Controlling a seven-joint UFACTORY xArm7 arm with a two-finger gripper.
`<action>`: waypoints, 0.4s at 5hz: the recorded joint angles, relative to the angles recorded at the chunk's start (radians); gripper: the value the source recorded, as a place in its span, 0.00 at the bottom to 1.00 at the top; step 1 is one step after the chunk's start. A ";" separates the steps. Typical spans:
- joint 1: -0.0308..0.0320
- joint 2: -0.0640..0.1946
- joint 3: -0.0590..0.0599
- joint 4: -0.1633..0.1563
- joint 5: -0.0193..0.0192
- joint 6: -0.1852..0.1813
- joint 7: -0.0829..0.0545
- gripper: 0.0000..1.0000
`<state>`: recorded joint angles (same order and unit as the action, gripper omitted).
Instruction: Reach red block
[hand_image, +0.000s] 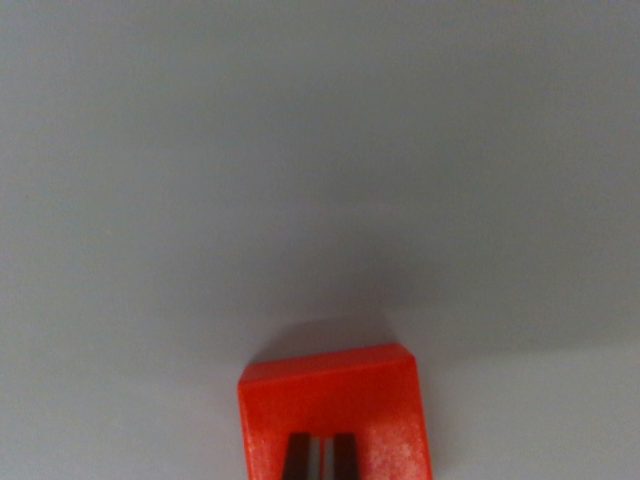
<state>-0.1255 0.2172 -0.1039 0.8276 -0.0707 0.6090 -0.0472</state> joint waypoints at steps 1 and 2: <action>-0.0013 0.002 -0.001 -0.006 -0.0005 -0.008 0.000 0.00; -0.0013 0.002 -0.001 -0.006 -0.0005 -0.008 0.000 0.00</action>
<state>-0.1268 0.2187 -0.1050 0.8220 -0.0712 0.6009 -0.0474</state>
